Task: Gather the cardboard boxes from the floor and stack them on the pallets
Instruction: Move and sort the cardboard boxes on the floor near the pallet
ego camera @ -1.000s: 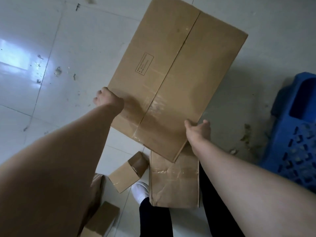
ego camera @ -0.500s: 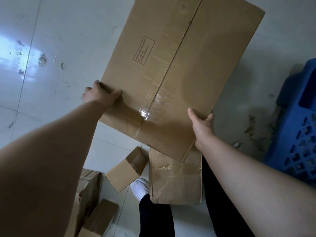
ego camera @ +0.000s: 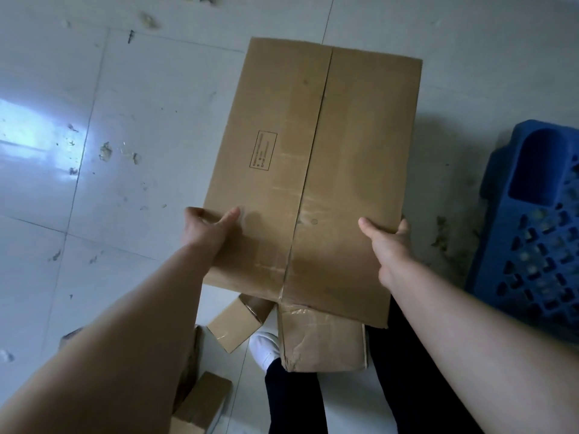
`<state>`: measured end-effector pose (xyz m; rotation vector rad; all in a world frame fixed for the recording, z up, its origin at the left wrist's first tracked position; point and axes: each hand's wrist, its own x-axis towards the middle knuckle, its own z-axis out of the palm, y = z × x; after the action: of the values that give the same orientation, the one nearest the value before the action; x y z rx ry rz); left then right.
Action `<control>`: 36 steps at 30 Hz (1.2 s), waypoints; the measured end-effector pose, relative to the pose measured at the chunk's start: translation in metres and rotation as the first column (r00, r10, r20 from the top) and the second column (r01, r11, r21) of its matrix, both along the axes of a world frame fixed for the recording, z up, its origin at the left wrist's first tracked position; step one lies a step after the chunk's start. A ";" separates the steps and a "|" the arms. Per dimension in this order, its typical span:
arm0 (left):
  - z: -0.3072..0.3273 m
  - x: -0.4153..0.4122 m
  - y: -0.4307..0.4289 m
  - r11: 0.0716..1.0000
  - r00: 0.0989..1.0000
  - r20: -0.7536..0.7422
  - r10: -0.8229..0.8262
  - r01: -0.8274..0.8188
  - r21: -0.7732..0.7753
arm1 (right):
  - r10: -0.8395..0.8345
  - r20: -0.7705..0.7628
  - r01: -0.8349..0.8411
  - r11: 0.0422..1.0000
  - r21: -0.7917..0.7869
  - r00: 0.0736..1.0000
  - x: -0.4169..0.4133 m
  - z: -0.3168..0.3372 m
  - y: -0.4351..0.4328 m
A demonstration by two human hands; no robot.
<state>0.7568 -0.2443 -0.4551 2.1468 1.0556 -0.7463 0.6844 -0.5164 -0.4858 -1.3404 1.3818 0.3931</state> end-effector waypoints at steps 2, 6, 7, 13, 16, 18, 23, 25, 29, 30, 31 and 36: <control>0.020 -0.001 -0.008 1.000 1.000 0.007 -0.017 0.017 0.012 | -0.005 -0.028 0.005 1.000 0.020 1.000 -0.004 0.015 -0.005; 0.061 -0.001 -0.031 0.996 0.997 0.011 -0.083 0.082 0.025 | -0.004 -0.041 0.004 1.000 0.015 0.999 -0.012 0.047 -0.022; 0.070 -0.001 -0.036 0.995 0.996 0.015 -0.093 0.093 0.027 | -0.005 -0.040 0.006 1.000 0.018 0.999 -0.013 0.055 -0.027; 0.112 -0.015 -0.062 0.992 0.992 0.056 -0.117 0.115 0.047 | -0.039 0.015 0.038 0.997 0.061 0.999 -0.020 0.104 -0.062; 0.130 -0.025 -0.070 0.991 0.987 0.092 -0.129 0.125 0.046 | -0.042 0.055 0.039 0.998 0.050 0.998 -0.027 0.131 -0.077; 0.144 -0.031 -0.073 0.987 0.982 0.105 -0.158 0.155 0.040 | -0.055 0.081 0.052 0.998 0.039 0.995 -0.036 0.153 -0.082; 0.186 -0.041 -0.084 0.944 0.925 0.192 -0.327 0.329 0.025 | -0.163 0.143 0.164 0.986 0.005 0.976 -0.088 0.205 -0.080; 0.205 -0.045 -0.094 0.900 0.873 0.232 -0.430 0.435 0.030 | -0.243 0.163 0.247 0.969 -0.003 0.956 -0.121 0.221 -0.077; 0.244 -0.062 -0.130 0.762 0.729 0.267 -0.631 0.646 0.039 | -0.491 0.260 0.493 0.868 0.062 0.832 -0.196 0.245 -0.072; 0.251 -0.069 -0.143 0.725 0.689 0.277 -0.669 0.688 0.041 | -0.543 0.288 0.548 0.833 0.073 0.789 -0.215 0.250 -0.071; 0.257 -0.077 -0.157 0.691 0.653 0.286 -0.701 0.722 0.045 | -0.591 0.300 0.595 0.799 0.090 0.749 -0.234 0.254 -0.072; 0.268 -0.131 -0.235 0.482 0.447 0.290 -0.846 0.875 0.058 | -0.778 0.278 0.776 0.614 0.144 0.564 -0.329 0.267 -0.087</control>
<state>0.6262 -0.4796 -0.1868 2.5403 -0.3617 -0.8411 0.3553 -0.6039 -0.2191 -0.6110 1.5357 -0.4195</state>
